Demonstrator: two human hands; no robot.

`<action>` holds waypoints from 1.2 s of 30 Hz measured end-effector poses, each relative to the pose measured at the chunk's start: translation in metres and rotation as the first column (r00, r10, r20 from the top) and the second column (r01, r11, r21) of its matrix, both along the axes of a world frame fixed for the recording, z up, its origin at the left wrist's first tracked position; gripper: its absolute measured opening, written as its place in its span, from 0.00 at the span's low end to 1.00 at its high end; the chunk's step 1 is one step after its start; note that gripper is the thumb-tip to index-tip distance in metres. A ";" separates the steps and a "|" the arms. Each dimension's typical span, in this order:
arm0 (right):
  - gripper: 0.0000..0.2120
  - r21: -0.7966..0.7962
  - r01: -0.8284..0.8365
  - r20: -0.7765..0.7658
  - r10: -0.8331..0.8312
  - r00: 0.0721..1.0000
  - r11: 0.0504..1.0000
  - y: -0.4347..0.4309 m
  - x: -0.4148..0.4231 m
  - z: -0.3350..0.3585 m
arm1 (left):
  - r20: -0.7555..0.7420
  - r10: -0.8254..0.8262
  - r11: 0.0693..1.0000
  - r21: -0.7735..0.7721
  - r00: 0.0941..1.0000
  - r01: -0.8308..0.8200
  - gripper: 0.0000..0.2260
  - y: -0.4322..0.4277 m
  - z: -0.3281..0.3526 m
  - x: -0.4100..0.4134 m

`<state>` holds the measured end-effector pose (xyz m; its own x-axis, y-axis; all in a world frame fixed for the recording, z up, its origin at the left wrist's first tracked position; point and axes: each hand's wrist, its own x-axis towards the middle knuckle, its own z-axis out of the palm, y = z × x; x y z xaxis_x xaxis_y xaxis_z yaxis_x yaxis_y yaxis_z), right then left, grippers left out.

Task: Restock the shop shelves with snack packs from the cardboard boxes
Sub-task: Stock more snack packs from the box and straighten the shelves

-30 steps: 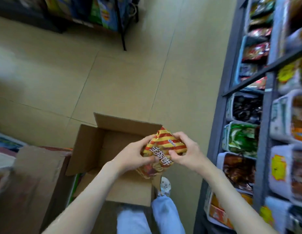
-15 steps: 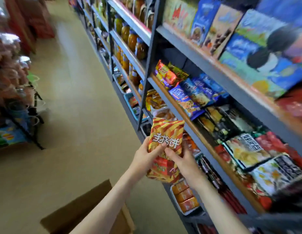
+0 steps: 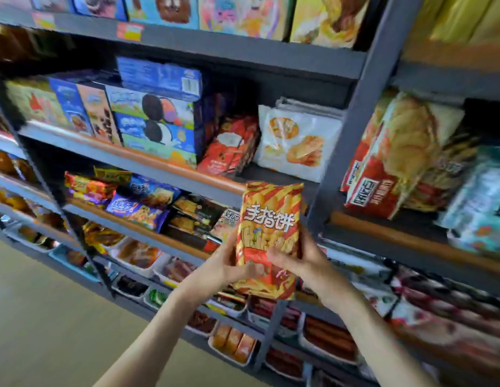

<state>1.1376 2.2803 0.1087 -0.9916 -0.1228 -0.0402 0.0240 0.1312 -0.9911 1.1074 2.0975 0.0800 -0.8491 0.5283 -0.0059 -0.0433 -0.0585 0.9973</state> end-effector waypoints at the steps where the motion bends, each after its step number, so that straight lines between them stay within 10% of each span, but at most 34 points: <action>1: 0.33 0.020 0.002 -0.021 -0.002 1.000 1.000 0.015 0.007 0.004 | -0.017 -0.024 1.000 0.004 1.000 0.024 0.35 0.014 0.005 0.003; 21: 0.40 -0.020 0.505 -0.474 -0.453 0.755 0.863 0.190 0.066 0.039 | -0.586 -0.215 0.977 -0.140 0.782 0.163 0.31 0.217 0.062 0.006; 23: 0.40 -0.068 0.534 -0.490 -0.494 0.718 0.843 0.206 0.065 0.040 | -0.721 -0.109 0.993 -0.107 0.684 0.046 0.25 0.232 0.064 -0.004; 28: 0.36 -0.141 0.676 -0.521 -0.635 0.571 0.724 0.225 0.049 0.043 | -0.993 0.075 0.833 0.014 0.087 -0.554 0.29 0.263 0.056 -0.049; 36: 0.40 0.026 0.796 -0.620 -0.615 0.488 0.605 0.215 0.007 0.038 | -0.957 -0.288 0.577 -0.142 -0.038 -0.805 0.56 0.271 0.050 -0.088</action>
<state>1.1451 2.4952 0.1471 -0.5961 0.5556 0.5796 -0.2397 0.5658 -0.7889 1.0189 2.3690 0.1304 -0.3962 0.5447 0.7391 0.6398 0.7412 -0.2032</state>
